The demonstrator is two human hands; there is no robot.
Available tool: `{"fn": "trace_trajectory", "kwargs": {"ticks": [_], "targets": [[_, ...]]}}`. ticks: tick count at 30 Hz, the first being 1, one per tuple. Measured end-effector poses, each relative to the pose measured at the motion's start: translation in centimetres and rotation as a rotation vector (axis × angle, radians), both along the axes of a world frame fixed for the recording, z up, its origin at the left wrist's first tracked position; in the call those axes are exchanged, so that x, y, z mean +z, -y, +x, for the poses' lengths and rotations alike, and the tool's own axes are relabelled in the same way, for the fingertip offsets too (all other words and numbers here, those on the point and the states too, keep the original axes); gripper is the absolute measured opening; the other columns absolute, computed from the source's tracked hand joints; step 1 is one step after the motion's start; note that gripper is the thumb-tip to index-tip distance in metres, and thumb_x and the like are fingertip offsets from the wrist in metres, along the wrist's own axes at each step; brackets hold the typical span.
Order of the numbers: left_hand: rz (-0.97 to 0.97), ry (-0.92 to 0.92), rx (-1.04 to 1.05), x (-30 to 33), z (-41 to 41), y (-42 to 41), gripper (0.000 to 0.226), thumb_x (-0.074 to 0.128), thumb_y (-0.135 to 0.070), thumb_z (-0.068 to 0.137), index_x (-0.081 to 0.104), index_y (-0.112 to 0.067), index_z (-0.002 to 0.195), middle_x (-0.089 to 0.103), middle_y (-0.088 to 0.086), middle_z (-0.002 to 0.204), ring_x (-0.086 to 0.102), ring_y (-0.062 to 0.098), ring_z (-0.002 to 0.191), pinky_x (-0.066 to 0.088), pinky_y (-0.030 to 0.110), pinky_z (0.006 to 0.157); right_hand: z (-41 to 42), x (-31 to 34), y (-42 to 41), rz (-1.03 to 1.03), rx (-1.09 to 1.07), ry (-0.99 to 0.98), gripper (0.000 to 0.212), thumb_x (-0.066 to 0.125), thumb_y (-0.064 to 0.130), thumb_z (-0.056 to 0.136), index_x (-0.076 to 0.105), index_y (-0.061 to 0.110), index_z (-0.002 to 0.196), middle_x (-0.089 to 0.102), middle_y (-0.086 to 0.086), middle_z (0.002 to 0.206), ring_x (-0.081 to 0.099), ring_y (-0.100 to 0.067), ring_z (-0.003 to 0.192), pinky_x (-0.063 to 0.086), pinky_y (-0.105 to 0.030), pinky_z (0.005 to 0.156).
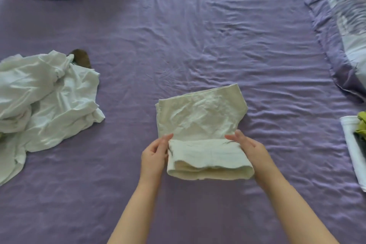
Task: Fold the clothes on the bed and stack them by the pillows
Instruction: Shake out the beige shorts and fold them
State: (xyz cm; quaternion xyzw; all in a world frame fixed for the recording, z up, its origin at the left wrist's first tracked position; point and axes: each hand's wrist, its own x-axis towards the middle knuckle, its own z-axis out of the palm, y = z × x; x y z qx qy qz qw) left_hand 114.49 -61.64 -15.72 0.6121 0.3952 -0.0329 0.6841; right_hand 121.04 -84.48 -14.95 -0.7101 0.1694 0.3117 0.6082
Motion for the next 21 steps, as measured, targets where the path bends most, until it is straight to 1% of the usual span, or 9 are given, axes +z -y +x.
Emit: {"fn": "trace_trajectory", "kwargs": {"ticks": [2,4,6,10,12,14,16,18,21], "targets": [[-0.074,0.021,0.035,0.1,2.4,-0.7,0.029,0.055,-0.041,0.089,0.073,-0.020,0.094,0.074,0.002,0.094,0.070,0.008,0.083,0.055,0.019,0.069,2.0,-0.3,-0.5,0.102,-0.110,0.003,0.049,0.042,0.057,0.089,0.071,0.021,0.104,0.073,0.003,0.100,0.068,-0.009,0.092,0.052,-0.025,0.077],[-0.138,0.046,0.052,-0.5,4.2,-1.3,0.051,0.053,-0.055,0.080,0.068,-0.012,0.101,0.074,0.003,0.093,0.070,0.013,0.087,0.055,0.026,0.078,3.7,-1.0,-0.9,0.249,-0.250,0.009,0.044,0.034,0.043,0.098,0.066,0.016,0.111,0.071,-0.005,0.102,0.067,-0.013,0.089,0.054,-0.028,0.079],[-0.077,0.066,0.007,-1.4,5.6,-1.5,0.052,0.056,-0.056,0.078,0.067,-0.013,0.106,0.073,-0.001,0.098,0.069,0.010,0.089,0.055,0.024,0.080,4.9,-2.0,-1.4,0.268,-0.250,0.083,0.033,0.035,0.027,0.100,0.057,0.020,0.123,0.066,-0.006,0.113,0.064,-0.016,0.096,0.050,-0.029,0.089],[0.211,0.024,-0.105,-3.6,8.0,-1.1,0.030,0.069,-0.028,0.085,0.060,-0.026,0.114,0.065,-0.014,0.102,0.061,-0.011,0.080,0.046,0.006,0.066,6.5,-4.1,-2.9,-0.042,0.042,0.281,0.057,0.055,0.020,0.093,0.030,0.057,0.127,0.059,0.024,0.115,0.054,0.008,0.108,0.039,-0.009,0.088],[0.301,-0.008,-0.152,-4.9,9.1,-0.7,0.041,0.067,-0.017,0.087,0.053,-0.028,0.124,0.062,-0.011,0.107,0.060,-0.008,0.082,0.043,0.006,0.068,7.1,-5.2,-3.5,-0.174,0.135,0.332,0.060,0.059,0.024,0.091,0.029,0.051,0.135,0.047,0.019,0.132,0.046,0.006,0.119,0.036,-0.013,0.099],[0.435,-0.102,-0.224,-6.1,9.8,-0.1,0.058,0.064,-0.018,0.087,0.040,-0.020,0.140,0.055,0.002,0.120,0.058,0.005,0.091,0.042,0.018,0.080,7.6,-6.8,-4.0,-0.336,0.250,0.377,0.061,0.059,0.028,0.091,0.029,0.035,0.144,0.029,0.006,0.149,0.030,-0.007,0.136,0.026,-0.026,0.112],[0.559,-0.223,-0.265,-7.4,10.1,0.3,0.068,0.062,-0.026,0.089,0.027,-0.015,0.146,0.046,0.012,0.134,0.053,0.019,0.112,0.041,0.032,0.093,8.0,-8.3,-4.3,-0.520,0.323,0.443,0.061,0.056,0.031,0.092,0.028,0.025,0.146,0.019,-0.002,0.154,0.020,-0.017,0.141,0.020,-0.033,0.114],[0.656,-0.372,-0.301,-8.1,10.6,0.2,0.066,0.056,-0.042,0.090,0.031,-0.015,0.144,0.047,0.012,0.137,0.045,0.028,0.124,0.037,0.039,0.100,8.4,-9.2,-4.7,-0.634,0.269,0.431,0.060,0.052,0.031,0.093,0.026,0.020,0.147,0.021,-0.009,0.153,0.024,-0.025,0.139,0.025,-0.037,0.111],[0.829,-0.549,-0.400,-8.8,10.9,-0.6,0.048,0.045,-0.051,0.093,0.052,-0.015,0.124,0.061,0.006,0.120,0.046,0.029,0.115,0.033,0.041,0.096,8.7,-10.4,-4.6,-0.733,0.242,0.286,0.059,0.040,0.037,0.097,0.017,0.020,0.149,0.035,-0.010,0.147,0.038,-0.028,0.130,0.035,-0.040,0.099]]}}
